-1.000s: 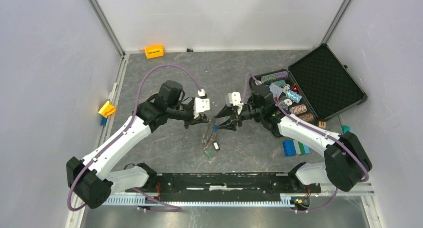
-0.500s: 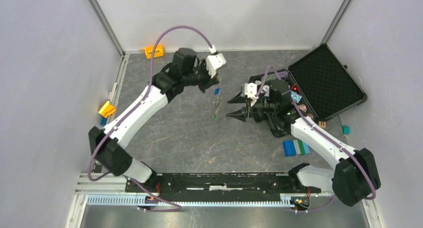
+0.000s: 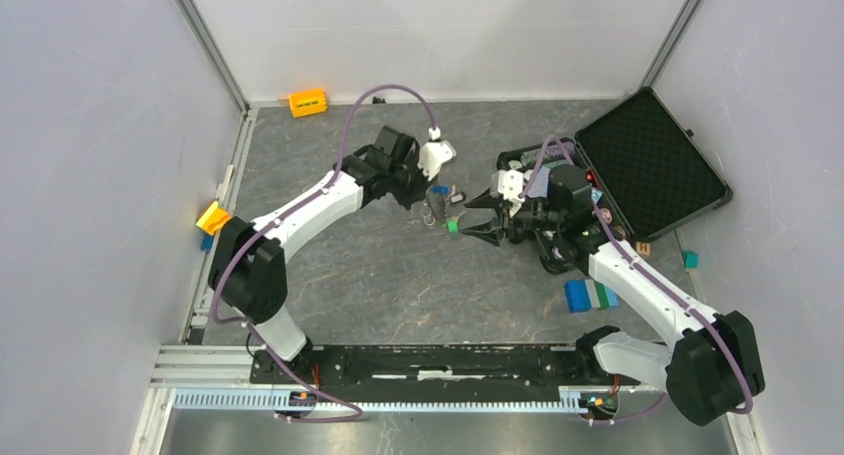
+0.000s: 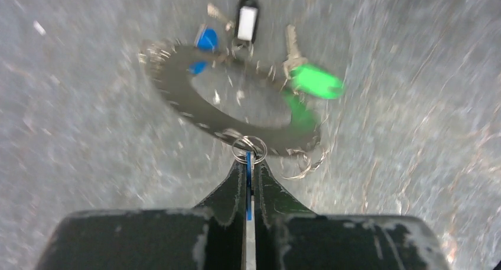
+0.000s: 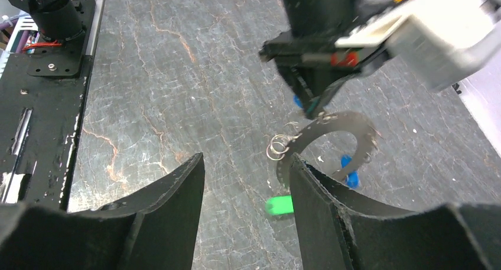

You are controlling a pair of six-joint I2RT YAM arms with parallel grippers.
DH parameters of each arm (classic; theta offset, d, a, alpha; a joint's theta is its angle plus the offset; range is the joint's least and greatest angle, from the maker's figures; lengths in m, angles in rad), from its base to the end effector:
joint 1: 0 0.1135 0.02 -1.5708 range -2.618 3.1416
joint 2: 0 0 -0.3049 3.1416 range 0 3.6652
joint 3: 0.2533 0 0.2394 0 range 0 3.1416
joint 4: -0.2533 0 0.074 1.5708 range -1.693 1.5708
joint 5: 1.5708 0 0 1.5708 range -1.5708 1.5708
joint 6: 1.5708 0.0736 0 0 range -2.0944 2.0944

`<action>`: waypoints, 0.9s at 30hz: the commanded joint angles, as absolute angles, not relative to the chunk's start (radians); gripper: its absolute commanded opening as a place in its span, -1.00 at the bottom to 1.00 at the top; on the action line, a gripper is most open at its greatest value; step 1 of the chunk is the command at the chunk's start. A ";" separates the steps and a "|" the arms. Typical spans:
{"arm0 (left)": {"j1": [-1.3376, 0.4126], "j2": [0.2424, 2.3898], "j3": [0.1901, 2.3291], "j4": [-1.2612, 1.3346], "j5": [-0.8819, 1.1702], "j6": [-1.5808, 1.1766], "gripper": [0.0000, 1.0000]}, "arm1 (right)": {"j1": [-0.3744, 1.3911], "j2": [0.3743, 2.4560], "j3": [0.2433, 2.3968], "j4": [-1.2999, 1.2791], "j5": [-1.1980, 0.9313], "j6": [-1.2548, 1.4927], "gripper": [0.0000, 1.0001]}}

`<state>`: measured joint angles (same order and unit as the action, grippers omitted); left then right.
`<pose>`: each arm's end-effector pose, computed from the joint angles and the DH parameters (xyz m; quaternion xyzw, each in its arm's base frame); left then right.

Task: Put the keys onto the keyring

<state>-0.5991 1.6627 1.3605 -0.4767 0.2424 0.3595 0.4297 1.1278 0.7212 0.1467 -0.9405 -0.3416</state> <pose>0.3126 -0.2349 0.3032 0.4637 0.7912 -0.1565 0.3668 0.1928 0.1538 0.3222 -0.5217 0.5509 0.3828 0.5270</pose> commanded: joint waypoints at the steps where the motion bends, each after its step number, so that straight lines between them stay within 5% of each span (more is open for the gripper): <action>1: -0.594 1.663 1.285 -0.530 0.148 0.360 -0.96 | 0.424 1.134 0.710 0.153 -0.957 -0.354 0.19; 18: -0.601 1.746 1.123 -0.724 0.004 0.354 -0.87 | 0.424 1.168 0.688 0.149 -0.984 -0.368 0.19; 27: -0.606 1.810 1.102 -0.779 -0.016 0.351 -0.64 | 0.424 1.169 0.683 0.135 -0.992 -0.388 0.19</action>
<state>-0.5983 1.7882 1.1172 -0.7273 -0.0032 0.3599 0.4290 1.1725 0.6903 0.1394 -0.9684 -0.3672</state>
